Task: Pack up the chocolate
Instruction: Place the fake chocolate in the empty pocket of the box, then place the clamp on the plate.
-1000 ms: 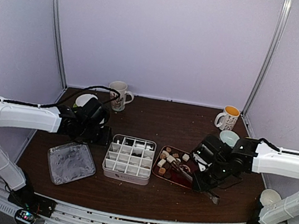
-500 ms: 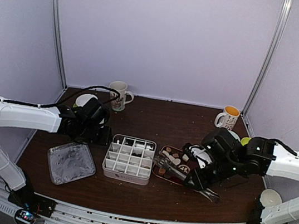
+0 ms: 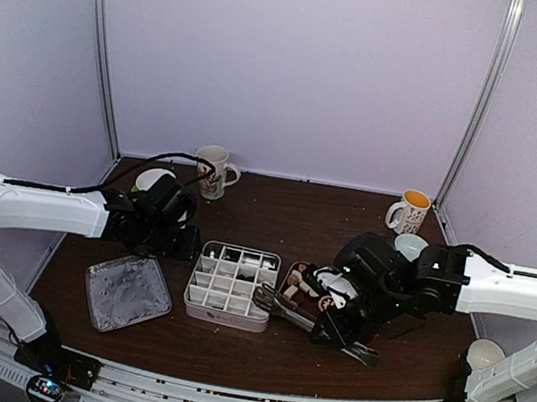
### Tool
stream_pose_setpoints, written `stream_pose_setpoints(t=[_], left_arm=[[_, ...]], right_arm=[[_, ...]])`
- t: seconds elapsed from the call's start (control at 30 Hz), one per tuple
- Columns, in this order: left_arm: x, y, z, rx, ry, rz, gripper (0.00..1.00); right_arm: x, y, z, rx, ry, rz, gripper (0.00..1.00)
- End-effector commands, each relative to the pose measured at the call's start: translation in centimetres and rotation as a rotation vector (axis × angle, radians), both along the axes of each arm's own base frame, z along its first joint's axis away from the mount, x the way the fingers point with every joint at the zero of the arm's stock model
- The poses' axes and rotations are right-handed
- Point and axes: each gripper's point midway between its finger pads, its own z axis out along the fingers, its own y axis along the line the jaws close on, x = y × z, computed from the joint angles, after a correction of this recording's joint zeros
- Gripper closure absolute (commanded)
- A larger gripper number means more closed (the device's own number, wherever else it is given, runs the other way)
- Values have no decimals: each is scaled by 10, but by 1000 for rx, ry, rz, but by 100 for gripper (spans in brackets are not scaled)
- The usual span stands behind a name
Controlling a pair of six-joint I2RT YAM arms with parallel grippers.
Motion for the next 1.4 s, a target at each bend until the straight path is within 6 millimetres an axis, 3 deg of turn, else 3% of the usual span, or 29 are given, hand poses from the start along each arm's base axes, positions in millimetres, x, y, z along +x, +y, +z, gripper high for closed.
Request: stream_pose_setpoints(t=[0.0, 0.13, 0.4, 0.73, 1.1, 1.37], left_arm=[[3, 0, 10, -29, -31, 0, 60], [3, -2, 9, -35, -29, -4, 60], [2, -2, 10, -38, -35, -4, 60], [1, 8, 4, -64, -26, 13, 60], [7, 63, 21, -55, -73, 88, 59], [-1, 108, 27, -12, -107, 153, 49]], right_arm=[[5, 5, 8, 7, -34, -2, 75], [5, 4, 8, 2, -39, -3, 66], [9, 2, 16, 10, -69, -16, 64], [48, -27, 43, -7, -280, -215, 65], [73, -76, 46, -9, -397, -486, 66], [77, -98, 22, 15, -388, -597, 66]])
